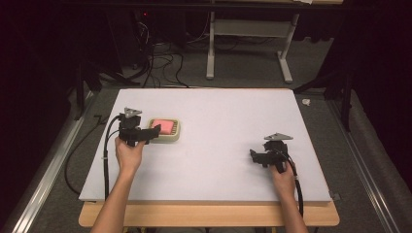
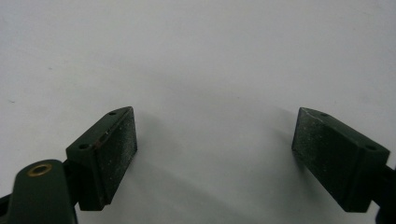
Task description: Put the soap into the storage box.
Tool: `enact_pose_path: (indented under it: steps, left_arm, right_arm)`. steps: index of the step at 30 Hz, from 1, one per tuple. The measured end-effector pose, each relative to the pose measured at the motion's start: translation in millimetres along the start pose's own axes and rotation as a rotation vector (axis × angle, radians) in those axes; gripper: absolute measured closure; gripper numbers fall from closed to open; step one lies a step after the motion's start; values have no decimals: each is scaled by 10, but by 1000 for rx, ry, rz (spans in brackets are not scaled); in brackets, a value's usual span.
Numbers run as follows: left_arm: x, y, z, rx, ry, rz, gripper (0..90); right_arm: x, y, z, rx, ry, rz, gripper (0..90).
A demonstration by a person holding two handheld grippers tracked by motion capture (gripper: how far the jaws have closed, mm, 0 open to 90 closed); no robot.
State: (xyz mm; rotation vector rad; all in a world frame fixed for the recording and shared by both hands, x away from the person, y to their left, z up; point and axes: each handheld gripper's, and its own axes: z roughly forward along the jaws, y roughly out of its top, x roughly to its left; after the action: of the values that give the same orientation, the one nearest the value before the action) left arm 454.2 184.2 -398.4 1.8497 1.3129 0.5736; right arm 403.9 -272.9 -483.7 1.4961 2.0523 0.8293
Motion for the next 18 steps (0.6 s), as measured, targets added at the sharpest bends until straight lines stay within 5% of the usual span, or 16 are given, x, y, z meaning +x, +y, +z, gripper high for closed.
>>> enact_pose_path:
  steps: [18]
  left_arm:
    - [-49, -83, -276, -58, -37, 14, 124]
  right_arm:
    - [0, 0, 0, 0, -1, -1, 146]
